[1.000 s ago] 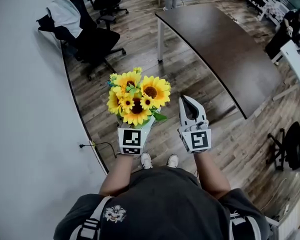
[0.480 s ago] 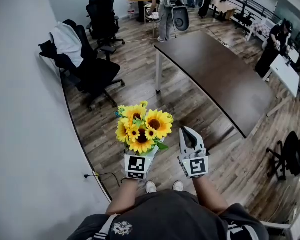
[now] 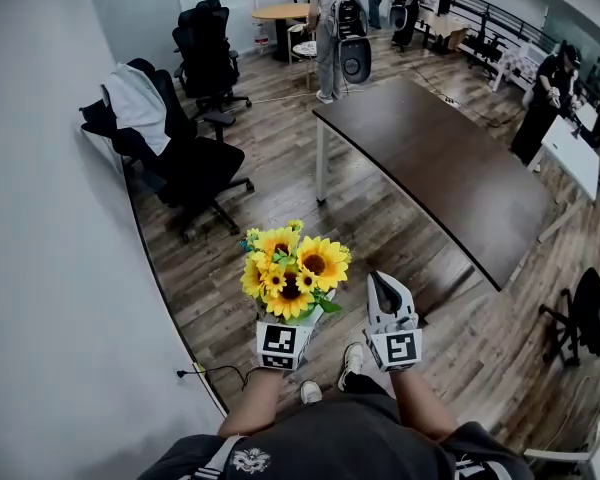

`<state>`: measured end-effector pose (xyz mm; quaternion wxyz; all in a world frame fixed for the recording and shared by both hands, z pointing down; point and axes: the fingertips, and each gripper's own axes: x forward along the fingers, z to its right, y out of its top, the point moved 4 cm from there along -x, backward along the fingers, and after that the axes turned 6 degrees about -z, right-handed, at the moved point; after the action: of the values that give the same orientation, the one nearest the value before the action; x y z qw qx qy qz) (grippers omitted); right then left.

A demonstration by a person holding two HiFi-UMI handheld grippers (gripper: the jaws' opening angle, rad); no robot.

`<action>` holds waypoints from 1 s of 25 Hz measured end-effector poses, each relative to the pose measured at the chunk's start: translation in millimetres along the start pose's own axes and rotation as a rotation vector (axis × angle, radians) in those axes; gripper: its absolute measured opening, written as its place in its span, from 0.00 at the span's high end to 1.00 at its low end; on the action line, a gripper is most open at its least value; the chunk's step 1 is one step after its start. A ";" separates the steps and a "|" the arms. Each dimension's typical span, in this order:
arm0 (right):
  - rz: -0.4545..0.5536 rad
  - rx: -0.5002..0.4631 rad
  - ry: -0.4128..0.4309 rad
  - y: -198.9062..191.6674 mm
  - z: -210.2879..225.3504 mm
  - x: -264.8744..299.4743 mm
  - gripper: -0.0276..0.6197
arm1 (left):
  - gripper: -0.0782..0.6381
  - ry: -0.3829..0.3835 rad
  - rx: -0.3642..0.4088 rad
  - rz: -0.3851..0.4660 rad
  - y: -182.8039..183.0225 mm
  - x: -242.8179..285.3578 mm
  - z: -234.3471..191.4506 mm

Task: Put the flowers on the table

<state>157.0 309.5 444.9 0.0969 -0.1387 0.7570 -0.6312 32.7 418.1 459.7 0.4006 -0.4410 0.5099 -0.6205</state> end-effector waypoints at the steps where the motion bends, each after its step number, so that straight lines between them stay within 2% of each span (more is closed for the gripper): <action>1: 0.003 0.009 0.004 -2.9 3.4 5.1 0.92 | 0.13 0.000 -0.004 -0.005 -0.8 6.5 -1.6; 8: 0.012 0.055 0.028 -16.5 46.7 53.6 0.92 | 0.13 0.020 0.011 -0.006 0.7 59.1 -8.1; 15: 0.056 0.069 0.073 2.4 136.8 122.5 0.92 | 0.13 0.032 0.069 -0.021 45.6 164.3 -13.9; 20: 0.086 0.059 0.075 -15.0 140.9 136.1 0.92 | 0.13 0.054 0.072 -0.017 30.0 181.6 -20.6; 25: 0.117 0.099 0.130 -21.8 158.2 148.4 0.92 | 0.13 0.081 0.036 -0.008 28.3 212.9 -22.5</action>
<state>69.9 109.7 441.4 0.0909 -0.0483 0.7364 -0.6686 -49.2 218.3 459.3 0.3851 -0.4104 0.5128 -0.6483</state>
